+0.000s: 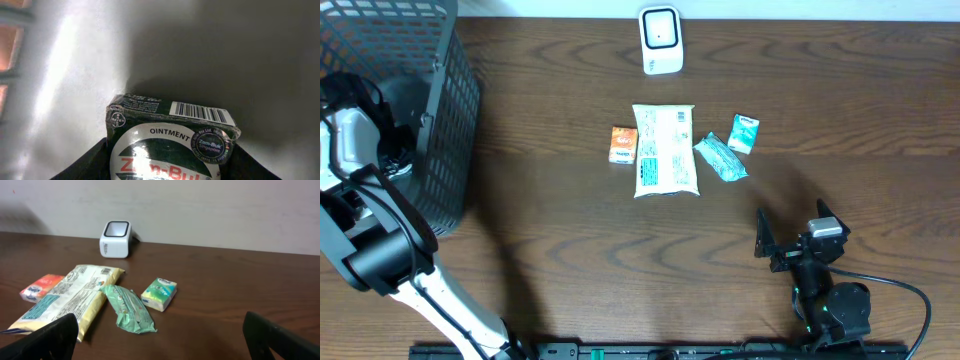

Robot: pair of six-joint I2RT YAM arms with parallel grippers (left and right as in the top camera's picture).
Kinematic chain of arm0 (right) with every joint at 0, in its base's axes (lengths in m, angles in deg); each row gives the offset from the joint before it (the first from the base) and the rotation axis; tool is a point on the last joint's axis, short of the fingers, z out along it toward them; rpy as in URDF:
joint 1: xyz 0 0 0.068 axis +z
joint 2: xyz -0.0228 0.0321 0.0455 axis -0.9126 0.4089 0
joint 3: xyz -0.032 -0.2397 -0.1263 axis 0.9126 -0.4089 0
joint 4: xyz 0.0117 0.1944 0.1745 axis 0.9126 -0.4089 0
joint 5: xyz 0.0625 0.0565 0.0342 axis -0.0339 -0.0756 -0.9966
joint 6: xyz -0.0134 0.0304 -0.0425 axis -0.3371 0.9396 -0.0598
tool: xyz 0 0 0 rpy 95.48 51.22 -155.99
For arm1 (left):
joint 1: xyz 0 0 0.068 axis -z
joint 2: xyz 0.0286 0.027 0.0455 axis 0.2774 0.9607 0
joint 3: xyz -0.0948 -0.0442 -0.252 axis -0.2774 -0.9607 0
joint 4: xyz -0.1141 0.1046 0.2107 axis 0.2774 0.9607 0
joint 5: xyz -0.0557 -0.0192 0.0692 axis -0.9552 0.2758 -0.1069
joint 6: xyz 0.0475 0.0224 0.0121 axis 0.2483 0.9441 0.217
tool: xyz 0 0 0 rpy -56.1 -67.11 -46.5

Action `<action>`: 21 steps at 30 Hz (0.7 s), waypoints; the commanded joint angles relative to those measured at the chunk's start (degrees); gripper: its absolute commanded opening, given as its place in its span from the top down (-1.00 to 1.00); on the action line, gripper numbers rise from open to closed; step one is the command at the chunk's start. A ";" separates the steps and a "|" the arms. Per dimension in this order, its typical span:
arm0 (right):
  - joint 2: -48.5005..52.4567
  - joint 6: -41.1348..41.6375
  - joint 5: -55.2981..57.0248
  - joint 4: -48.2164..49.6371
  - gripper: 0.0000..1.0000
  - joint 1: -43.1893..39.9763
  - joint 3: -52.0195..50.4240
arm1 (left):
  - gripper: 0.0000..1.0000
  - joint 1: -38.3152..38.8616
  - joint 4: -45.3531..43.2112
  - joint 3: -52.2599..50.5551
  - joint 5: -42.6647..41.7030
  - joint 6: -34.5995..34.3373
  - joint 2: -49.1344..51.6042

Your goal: Scan the item barcode

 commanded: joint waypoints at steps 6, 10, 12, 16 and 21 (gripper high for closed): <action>-0.09 -0.59 -0.35 -0.24 -0.99 -0.59 -0.09 | 0.17 -0.22 -4.11 2.08 -12.33 -10.56 -18.03; -0.09 -0.59 -0.35 -0.24 -0.99 -0.59 -0.09 | 0.12 -0.22 -11.80 2.08 -27.65 -22.71 -27.61; -0.09 -0.59 -0.35 -0.24 -0.98 -0.59 -0.09 | 0.11 0.02 -15.91 2.08 -35.89 -28.65 -31.65; -0.09 -0.59 -0.35 -0.24 -0.98 -0.59 -0.09 | 0.12 3.32 -23.28 2.08 -45.38 -38.77 -37.86; -0.09 -0.59 -0.35 -0.24 -0.99 -0.59 -0.09 | 0.12 13.86 -19.80 2.05 -45.77 -37.77 -40.04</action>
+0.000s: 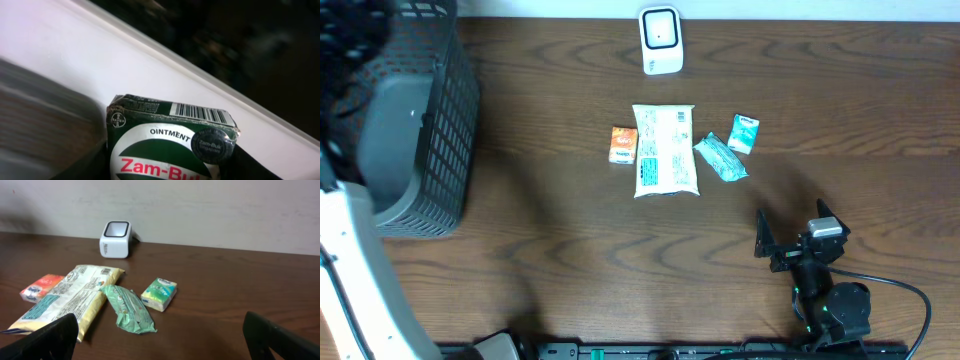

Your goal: Scan the item barcode

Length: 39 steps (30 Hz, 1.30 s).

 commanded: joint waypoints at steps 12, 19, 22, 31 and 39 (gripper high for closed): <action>-0.09 -0.59 -0.33 -0.24 -0.99 -0.61 -0.09 | 0.11 33.46 27.56 -0.79 30.82 12.37 12.66; -0.09 -0.59 -0.33 -0.24 -0.98 -0.61 -0.09 | 0.10 40.15 30.47 -0.79 35.63 12.33 26.40; -0.09 -0.59 -0.33 -0.24 -0.99 -0.61 -0.09 | 0.10 40.79 30.36 -0.79 39.23 12.33 31.82; -0.09 -0.59 -0.33 -0.24 -0.99 -0.61 -0.09 | -0.06 39.63 23.71 -0.79 46.42 12.13 40.26; -0.09 -0.59 -0.33 -0.24 -0.99 -0.61 -0.09 | -0.34 39.76 24.04 -0.79 40.41 12.15 40.50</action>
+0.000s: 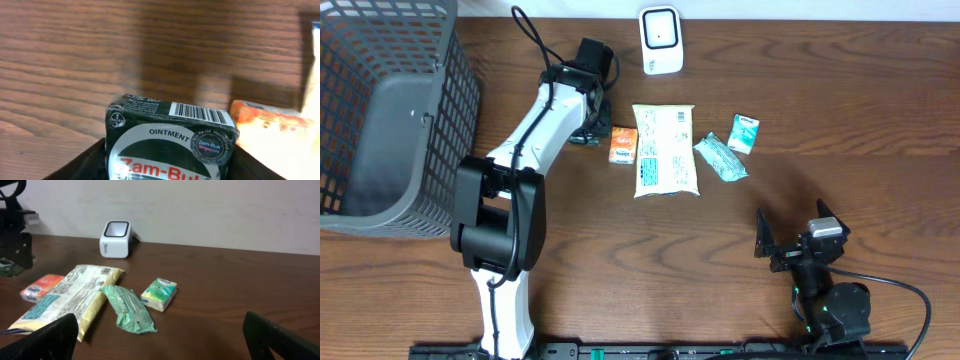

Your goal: Scan the item barcode

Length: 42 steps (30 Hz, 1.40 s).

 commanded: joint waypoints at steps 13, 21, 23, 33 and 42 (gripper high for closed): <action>-0.09 -0.59 -0.33 -0.24 -0.99 -0.61 -0.09 | -0.96 -0.02 3.34 1.01 -1.92 0.31 -5.92; -0.09 -0.59 -0.33 -0.24 -0.99 -0.61 -0.09 | -0.95 -0.02 12.87 0.98 -1.92 0.31 -23.74; -0.09 -0.59 -0.33 -0.24 -0.98 -0.61 -0.09 | -0.96 -0.02 16.41 0.98 -1.90 0.31 -27.58; -0.09 -0.59 -0.33 -0.24 -0.99 -0.61 -0.09 | -0.95 -0.02 30.45 -3.26 -1.88 0.76 -40.76; -0.09 -0.59 -0.33 -0.24 -0.99 -0.61 -0.09 | -0.95 -0.02 29.59 -16.87 -1.90 -3.43 -55.15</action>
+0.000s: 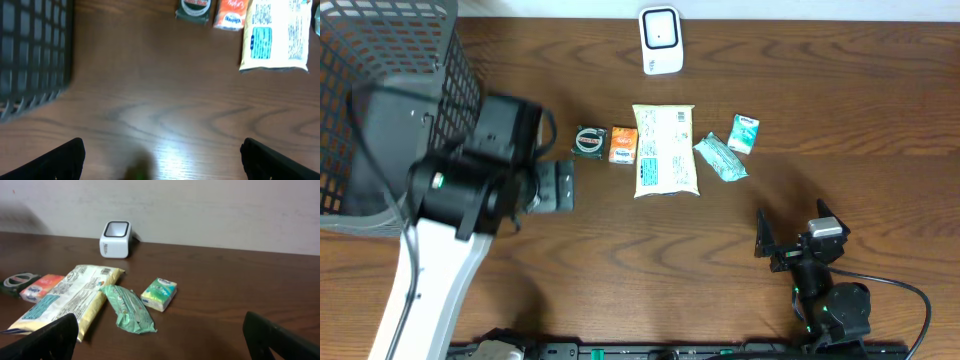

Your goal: Scan the item barcode

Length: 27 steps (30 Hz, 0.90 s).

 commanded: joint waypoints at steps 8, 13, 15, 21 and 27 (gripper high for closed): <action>-0.09 -0.59 -0.33 -0.24 -0.98 -0.61 -0.09 | -0.95 -0.09 -2.32 -11.72 0.07 -4.61 -16.02; -0.09 -0.59 -0.33 -0.24 -0.98 -0.61 -0.09 | -0.96 -0.09 -5.62 -12.44 0.07 -5.22 -19.43; -0.09 -0.59 -0.33 0.90 -0.98 -0.63 -0.09 | -0.95 -0.09 -5.92 -12.44 0.09 -5.18 -19.71; -0.09 15.34 -16.50 9.14 -0.99 -0.59 -0.09 | -0.95 -0.09 -5.60 -12.44 0.07 -5.18 -19.63; -0.09 34.71 -29.42 17.27 -0.99 -0.59 -0.09 | -0.95 -0.09 -5.60 -12.44 0.07 -5.18 -19.63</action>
